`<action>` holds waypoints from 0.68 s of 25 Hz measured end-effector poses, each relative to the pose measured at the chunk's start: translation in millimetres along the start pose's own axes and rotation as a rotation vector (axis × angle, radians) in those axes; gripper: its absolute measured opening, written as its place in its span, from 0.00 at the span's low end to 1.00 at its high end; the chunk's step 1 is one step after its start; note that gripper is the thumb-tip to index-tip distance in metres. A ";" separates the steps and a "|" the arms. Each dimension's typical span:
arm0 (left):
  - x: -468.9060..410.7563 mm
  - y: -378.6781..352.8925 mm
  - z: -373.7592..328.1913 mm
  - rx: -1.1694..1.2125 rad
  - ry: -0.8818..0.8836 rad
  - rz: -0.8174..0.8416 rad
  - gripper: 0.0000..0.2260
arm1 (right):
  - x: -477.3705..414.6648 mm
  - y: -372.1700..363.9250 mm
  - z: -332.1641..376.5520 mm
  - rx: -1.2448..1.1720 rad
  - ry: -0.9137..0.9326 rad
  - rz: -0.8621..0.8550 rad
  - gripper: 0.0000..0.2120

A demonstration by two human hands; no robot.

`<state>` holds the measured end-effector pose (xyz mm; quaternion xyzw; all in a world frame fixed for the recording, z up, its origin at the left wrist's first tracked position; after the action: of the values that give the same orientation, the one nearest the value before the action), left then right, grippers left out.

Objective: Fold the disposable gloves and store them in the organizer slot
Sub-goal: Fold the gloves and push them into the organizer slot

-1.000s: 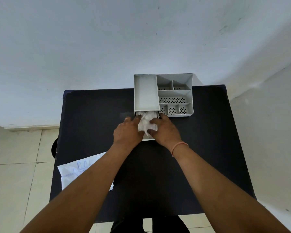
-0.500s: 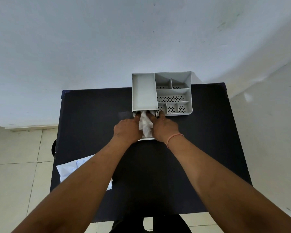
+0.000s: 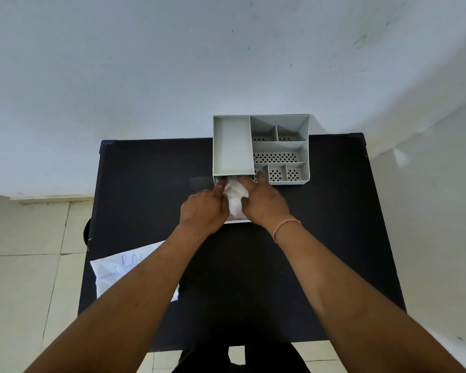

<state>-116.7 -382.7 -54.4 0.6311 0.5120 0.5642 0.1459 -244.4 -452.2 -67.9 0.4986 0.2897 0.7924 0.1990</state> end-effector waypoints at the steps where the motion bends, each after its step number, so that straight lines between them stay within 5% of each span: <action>1: 2.5 1.0 -0.9 0.007 -0.003 -0.025 0.27 | 5.7 10.6 -3.5 0.005 -0.013 -0.108 0.26; 5: -4.5 -13.3 -1.6 -0.108 0.063 0.079 0.36 | 8.2 -0.9 -4.2 0.253 -0.100 -0.050 0.30; 9: -14.7 -10.0 -4.3 -0.093 0.096 0.079 0.33 | 0.8 -5.8 0.5 0.303 -0.108 0.007 0.33; 13: -16.4 -6.8 1.5 0.023 0.062 0.036 0.27 | 2.9 -7.0 -3.2 0.105 -0.056 0.058 0.35; 17: 9.7 9.5 15.4 0.237 -0.012 -0.224 0.25 | 24.3 -5.2 -12.3 -0.114 0.032 -0.069 0.29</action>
<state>-100.4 -372.9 -46.7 0.5860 0.6414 0.4763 0.1353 -265.7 -436.8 -59.0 0.4634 0.2645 0.8080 0.2498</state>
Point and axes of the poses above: each hand's wrist, its own x-axis away from the middle knuckle, its own y-axis out of the back of the hand, z = x × y, the point moved 10 cm from there along -x, towards the middle knuckle, and after that the axes turned 13 degrees about z, right-handed, at the moved point
